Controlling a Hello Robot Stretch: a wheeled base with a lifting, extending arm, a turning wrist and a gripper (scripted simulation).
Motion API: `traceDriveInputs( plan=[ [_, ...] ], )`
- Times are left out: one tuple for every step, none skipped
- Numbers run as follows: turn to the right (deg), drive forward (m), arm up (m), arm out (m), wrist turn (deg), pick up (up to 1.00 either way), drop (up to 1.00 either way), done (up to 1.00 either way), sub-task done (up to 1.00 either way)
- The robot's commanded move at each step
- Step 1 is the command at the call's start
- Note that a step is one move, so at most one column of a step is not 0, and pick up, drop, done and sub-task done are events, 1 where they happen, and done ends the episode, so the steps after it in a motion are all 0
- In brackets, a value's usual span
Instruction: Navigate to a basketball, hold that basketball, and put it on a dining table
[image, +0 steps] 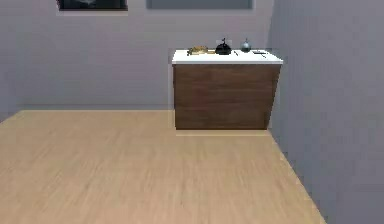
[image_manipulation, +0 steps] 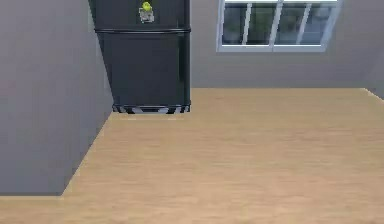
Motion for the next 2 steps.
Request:
traceDriveInputs(
  plan=[
    [-45.0, 0.0, 0.0, 0.0, 0.0, 0.0, 0.0, 0.0, 0.0],
    [-30.0, 0.0, 0.0, 0.0, 0.0, 0.0, 0.0, 0.0, 0.0]
  ],
)
